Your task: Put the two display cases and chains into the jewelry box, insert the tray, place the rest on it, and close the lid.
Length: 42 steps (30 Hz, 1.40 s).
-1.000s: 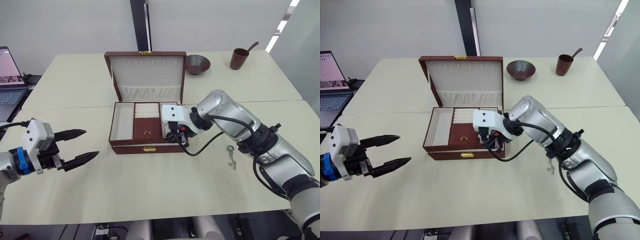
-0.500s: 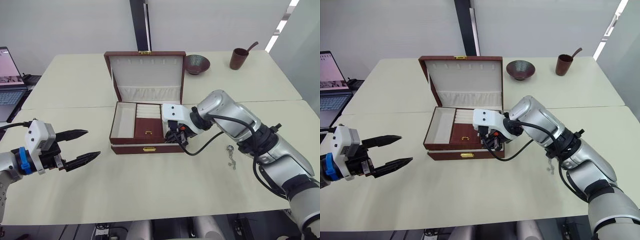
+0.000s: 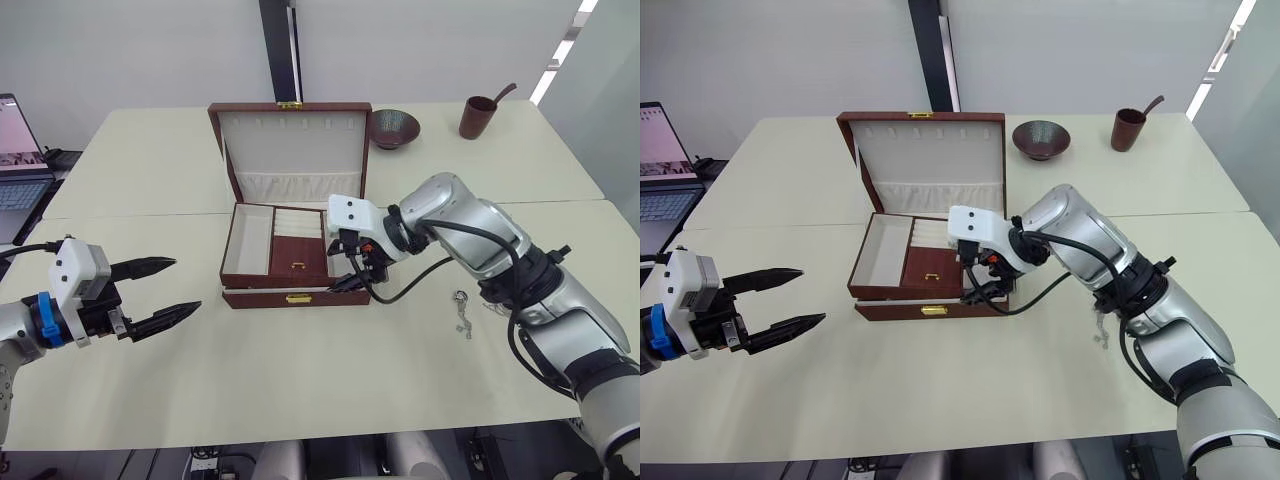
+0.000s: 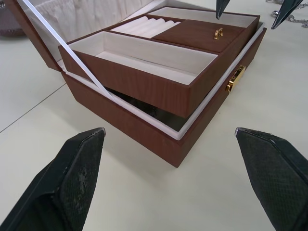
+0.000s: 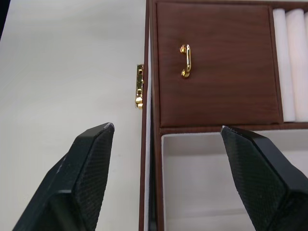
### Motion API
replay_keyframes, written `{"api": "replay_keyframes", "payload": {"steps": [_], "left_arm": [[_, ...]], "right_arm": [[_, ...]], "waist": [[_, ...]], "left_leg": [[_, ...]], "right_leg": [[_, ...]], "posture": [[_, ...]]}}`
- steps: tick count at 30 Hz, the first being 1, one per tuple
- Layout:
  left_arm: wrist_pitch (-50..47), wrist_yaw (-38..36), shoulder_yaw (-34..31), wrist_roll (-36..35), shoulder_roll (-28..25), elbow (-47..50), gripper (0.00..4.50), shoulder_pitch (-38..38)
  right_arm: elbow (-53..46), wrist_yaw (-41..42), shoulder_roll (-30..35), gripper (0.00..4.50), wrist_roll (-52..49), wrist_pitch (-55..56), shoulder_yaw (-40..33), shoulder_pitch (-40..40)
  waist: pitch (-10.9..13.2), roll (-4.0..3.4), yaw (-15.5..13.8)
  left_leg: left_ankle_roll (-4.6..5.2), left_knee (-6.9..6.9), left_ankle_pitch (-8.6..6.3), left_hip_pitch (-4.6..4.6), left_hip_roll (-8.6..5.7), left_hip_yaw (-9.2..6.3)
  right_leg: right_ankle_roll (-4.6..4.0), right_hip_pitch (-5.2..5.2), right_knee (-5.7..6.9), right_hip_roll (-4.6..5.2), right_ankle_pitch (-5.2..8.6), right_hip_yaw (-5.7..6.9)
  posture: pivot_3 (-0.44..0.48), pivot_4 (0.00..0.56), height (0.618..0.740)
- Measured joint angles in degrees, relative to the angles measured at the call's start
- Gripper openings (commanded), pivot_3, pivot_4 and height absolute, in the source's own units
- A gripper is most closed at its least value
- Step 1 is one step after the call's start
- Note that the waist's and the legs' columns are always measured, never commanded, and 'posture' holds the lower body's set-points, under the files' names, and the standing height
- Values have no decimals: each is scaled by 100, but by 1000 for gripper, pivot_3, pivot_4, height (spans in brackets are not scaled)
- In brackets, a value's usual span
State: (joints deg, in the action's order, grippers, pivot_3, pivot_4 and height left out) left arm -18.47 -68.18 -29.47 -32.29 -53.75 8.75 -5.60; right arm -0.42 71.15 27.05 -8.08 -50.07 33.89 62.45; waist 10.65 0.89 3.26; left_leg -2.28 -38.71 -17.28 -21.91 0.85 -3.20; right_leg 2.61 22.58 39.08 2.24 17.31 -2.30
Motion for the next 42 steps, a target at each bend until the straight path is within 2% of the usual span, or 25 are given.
{"api": "replay_keyframes", "payload": {"steps": [1, 3, 6, 11, 16, 33, 42], "left_arm": [[0, 0, 0, 0, 0, 0, 4500, 0], [-4, 13, -3, -13, 4, 0, 4500, -13], [-14, 23, -4, -37, 13, 1, 4500, -14], [-98, 128, -29, -124, 16, 27, 4500, -49], [-117, 131, -198, -187, 18, 161, 4500, -200], [-124, 129, -255, -281, 18, 236, 4500, -339], [-122, 130, -338, -281, 18, 252, 4500, -429]], "right_arm": [[-38, -1, -3, 3819, -9, 34, -36, 1], [-97, -39, -110, 3430, -122, 78, -236, 1], [-114, -348, -624, 2457, -274, 122, -594, 52], [18, -890, -1340, 1253, -256, 273, -652, 83], [313, -1245, -1692, 47, -161, 549, -545, -89], [921, -1541, -2103, 18, 316, 1243, 38, -504], [1226, -1608, -2229, 18, 470, 1434, -9, -497]], "waist": [[0, 0, -1], [0, 0, 0], [0, 0, 21], [0, 0, 14], [-2, 3, 11], [-2, 3, 9], [-2, 3, 11]], "left_leg": [[0, 0, 0, 0, 0, 0], [0, 0, 0, 0, 1, 0], [0, 1, 0, 2, 7, 1], [-1, 3, 0, 0, 14, -1], [-1, 4, 0, -1, 0, 2], [-2, 5, 1, 1, 1, 2], [-3, 6, 1, 6, 1, 1]], "right_leg": [[0, 0, 0, 0, 0, 0], [0, 0, 0, 0, 0, 0], [0, 1, 1, 0, 0, -2], [-2, 6, 2, 0, -1, 0], [-2, 6, 1, 3, -1, 0], [-2, 6, 2, -2, -1, 2], [-3, 6, 5, -3, -2, 1]], "posture": [[0, 150, 740], [0, 150, 740], [0, 150, 740], [0, 150, 740], [0, 150, 740], [0, 150, 740], [0, 150, 740]]}}
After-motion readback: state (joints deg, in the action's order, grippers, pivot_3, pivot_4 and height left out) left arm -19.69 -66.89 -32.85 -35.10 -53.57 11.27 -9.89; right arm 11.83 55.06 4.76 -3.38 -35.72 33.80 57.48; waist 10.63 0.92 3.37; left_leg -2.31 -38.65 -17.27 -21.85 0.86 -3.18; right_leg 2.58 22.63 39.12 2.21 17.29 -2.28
